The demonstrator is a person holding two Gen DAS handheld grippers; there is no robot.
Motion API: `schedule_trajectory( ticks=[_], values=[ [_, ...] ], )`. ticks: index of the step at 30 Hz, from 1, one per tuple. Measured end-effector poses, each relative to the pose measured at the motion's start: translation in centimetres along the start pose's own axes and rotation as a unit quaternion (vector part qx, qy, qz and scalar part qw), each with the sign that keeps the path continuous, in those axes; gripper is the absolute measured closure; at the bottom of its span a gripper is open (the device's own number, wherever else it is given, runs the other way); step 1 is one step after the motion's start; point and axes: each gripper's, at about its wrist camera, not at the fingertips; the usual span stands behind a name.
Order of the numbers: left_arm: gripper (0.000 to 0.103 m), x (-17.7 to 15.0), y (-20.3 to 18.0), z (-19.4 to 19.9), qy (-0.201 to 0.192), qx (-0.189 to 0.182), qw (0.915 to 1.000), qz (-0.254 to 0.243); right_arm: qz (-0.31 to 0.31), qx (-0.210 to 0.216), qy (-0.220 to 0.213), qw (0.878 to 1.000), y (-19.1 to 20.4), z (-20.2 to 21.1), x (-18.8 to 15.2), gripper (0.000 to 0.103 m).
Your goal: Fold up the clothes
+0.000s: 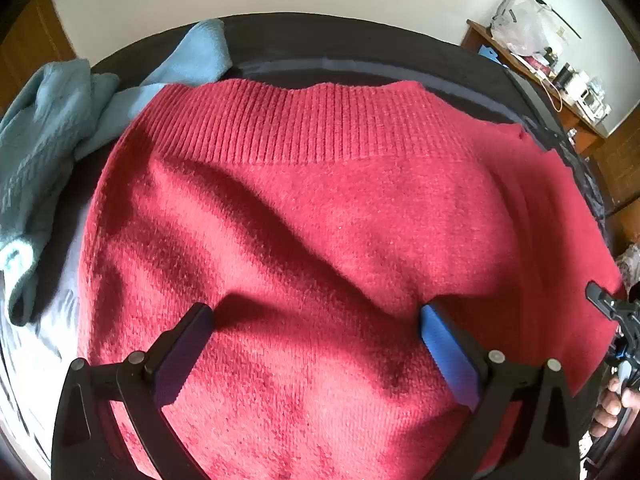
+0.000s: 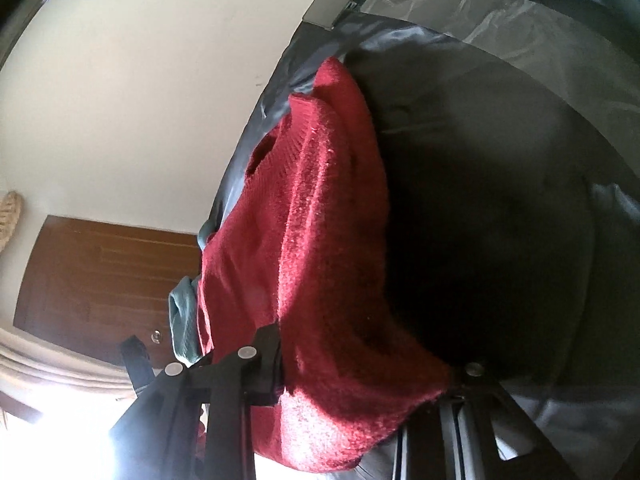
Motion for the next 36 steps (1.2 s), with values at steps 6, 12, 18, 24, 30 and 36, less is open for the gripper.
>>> schedule_trajectory(
  ticks=[6,12,18,24,30,36],
  values=[
    [0.0,-0.2,0.5,0.0,-0.001,-0.022,0.9997,-0.013,-0.006,0.002,-0.008,1.0,0.7,-1.1,-0.2,0.07],
    [0.0,0.1,1.7,0.6,0.005,-0.051,0.9978,-0.042,-0.022,0.021,-0.053,0.998,3.0,0.2,-1.8,0.079],
    [0.0,0.9,4.1,2.9,-0.016,-0.079,0.9953,-0.053,0.038,0.028,-0.095,0.994,11.1,0.8,-5.7,0.08],
    [0.0,1.1,7.8,5.9,-0.039,-0.142,0.989,-0.011,0.086,0.044,-0.093,0.991,18.6,-1.9,-11.6,0.08],
    [0.0,1.3,14.0,5.4,-0.057,-0.232,0.9701,0.041,0.177,0.013,-0.04,0.983,22.5,-9.9,-18.1,0.08],
    [0.0,-0.8,19.3,2.6,-0.049,-0.301,0.9459,0.111,0.278,-0.039,0.016,0.96,25.3,-18.7,-24.0,0.081]
  ],
)
Point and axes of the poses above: each gripper's, at about its wrist camera, not at the fingertips, and z roughly against the way its jaws point, y to its left, x to its top, and after that the axes turned 14 degrees about -z, right-handed
